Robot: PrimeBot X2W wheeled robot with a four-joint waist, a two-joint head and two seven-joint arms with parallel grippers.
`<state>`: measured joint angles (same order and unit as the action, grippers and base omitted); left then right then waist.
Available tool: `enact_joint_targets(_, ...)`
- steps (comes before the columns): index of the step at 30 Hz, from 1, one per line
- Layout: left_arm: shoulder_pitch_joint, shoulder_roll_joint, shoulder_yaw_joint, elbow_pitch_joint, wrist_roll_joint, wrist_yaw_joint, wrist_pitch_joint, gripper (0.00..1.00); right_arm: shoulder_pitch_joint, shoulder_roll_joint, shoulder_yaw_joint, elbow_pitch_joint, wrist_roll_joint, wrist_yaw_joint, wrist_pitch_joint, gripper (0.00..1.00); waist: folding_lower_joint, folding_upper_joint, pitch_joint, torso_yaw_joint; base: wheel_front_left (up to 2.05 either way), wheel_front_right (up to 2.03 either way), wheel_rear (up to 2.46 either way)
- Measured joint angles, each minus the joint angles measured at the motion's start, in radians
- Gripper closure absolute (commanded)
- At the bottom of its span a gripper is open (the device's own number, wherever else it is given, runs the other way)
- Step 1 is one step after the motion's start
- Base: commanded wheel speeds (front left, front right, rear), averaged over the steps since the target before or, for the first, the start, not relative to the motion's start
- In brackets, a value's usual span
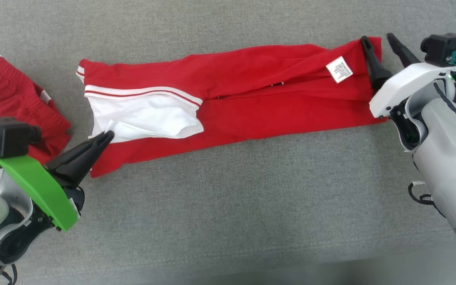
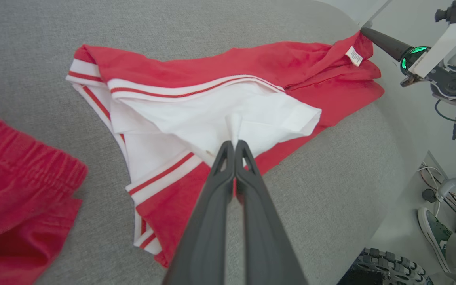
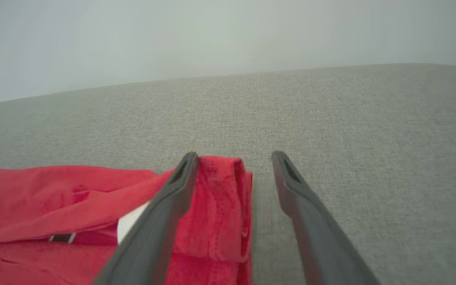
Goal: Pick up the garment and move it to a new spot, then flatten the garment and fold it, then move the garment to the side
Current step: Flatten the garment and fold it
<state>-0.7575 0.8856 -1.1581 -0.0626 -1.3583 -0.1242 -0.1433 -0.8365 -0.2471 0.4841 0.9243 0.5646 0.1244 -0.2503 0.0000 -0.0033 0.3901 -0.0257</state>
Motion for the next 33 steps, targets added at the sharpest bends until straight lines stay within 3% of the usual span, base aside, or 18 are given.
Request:
enact_joint_targets(7, 0.001, -0.017, -0.02, 0.018, -0.001, 0.0, -0.016, 1.0, 0.028, -0.01, -0.019, -0.002, 0.026, 0.0, 0.0, 0.0, 0.0, 0.0, -0.009, -0.001, 0.0, 0.0, 0.0)
enact_joint_targets(9, 0.006, -0.018, -0.038, 0.031, -0.001, 0.0, -0.016, 0.71, 0.049, -0.014, -0.035, -0.007, 0.036, 0.0, 0.0, 0.0, 0.0, 0.0, -0.019, -0.002, 0.0, 0.0, 0.0)
enact_joint_targets(10, 0.011, -0.018, -0.043, 0.043, -0.001, 0.0, -0.016, 0.14, 0.054, -0.016, -0.042, -0.007, 0.037, 0.0, 0.0, 0.0, 0.0, 0.0001, -0.023, -0.003, 0.0, 0.0, 0.0)
enact_joint_targets(11, 0.016, -0.018, -0.05, 0.055, -0.001, 0.0, -0.016, 0.04, 0.061, -0.019, -0.05, -0.008, 0.04, 0.0, 0.0, 0.0, 0.0, 0.0, -0.028, -0.004, 0.0, 0.0, 0.0)
enact_joint_targets(12, 0.023, -0.017, -0.057, 0.063, -0.001, 0.0, -0.016, 0.0, 0.068, -0.022, -0.056, -0.009, 0.044, 0.0, 0.0, 0.0, 0.0, 0.0, -0.033, -0.004, 0.0, 0.0, 0.0)
enact_joint_targets(20, 0.046, -0.031, -0.066, 0.117, -0.001, 0.0, -0.063, 0.0, 0.139, -0.044, -0.126, -0.051, 0.065, 0.0, 0.0, 0.0, 0.0, 0.0, -0.077, -0.004, 0.0, 0.0, 0.0)
enact_joint_targets(29, 0.066, -0.042, 0.011, 0.212, 0.029, 0.0, -0.105, 0.0, 0.224, -0.04, -0.234, -0.153, 0.124, 0.0, -0.001, 0.0, 0.0, 0.0, -0.125, 0.008, 0.0, 0.0, 0.0)
enact_joint_targets(33, 0.088, -0.086, 0.063, 0.25, 0.033, 0.035, -0.109, 0.0, 0.275, -0.021, -0.258, -0.19, 0.141, 0.0, -0.002, 0.0, 0.0, 0.0, -0.14, 0.016, 0.0, 0.0, 0.0)
